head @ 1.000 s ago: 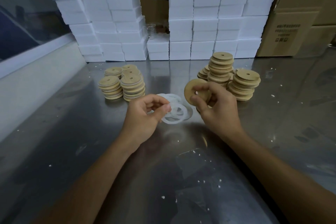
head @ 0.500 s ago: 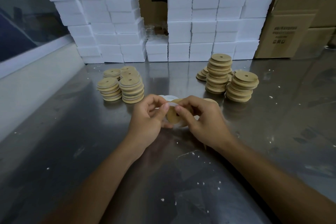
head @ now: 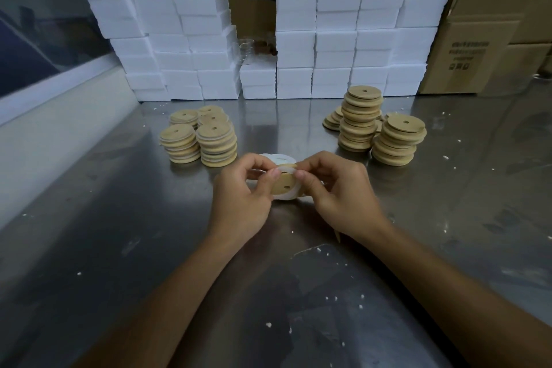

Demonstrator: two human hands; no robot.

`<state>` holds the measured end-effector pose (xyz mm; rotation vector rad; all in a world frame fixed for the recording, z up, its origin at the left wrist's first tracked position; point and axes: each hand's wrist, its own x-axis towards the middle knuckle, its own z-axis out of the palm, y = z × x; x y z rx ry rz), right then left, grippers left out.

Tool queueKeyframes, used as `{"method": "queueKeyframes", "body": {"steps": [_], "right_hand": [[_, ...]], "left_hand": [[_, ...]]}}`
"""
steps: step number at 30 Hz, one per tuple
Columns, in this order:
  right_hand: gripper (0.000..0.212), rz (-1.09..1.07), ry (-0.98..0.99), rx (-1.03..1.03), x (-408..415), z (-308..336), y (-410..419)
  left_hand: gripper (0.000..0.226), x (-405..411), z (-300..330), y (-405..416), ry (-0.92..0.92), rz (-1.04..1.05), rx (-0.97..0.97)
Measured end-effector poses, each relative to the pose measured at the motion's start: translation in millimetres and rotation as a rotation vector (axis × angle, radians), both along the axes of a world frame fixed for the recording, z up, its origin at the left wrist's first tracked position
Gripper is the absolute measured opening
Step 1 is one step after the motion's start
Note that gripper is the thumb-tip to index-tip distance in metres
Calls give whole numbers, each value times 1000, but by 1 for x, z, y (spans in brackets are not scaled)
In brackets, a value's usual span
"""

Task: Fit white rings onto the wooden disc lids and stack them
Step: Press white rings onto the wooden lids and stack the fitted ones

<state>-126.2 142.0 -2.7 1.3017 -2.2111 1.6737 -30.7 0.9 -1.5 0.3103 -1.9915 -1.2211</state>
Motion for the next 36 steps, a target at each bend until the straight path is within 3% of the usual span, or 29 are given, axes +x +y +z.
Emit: {"method": "queueKeyframes", "body": {"steps": [5,12,24,36], "right_hand": [[6,25,-53,33,-2,3,3],[10,23,-19,81,-3,9,5],[20,15,-48,183,-7,15,10],[7,38,-203,30,-6,8,8]], "left_hand": [[5,2,3,-2,-22,-8,-47],[26,5,9,-8,-56,6,-57],[29,8,10,-12,-112,-5,-108],[29,7,-3,-22,-116,19,-33]]}}
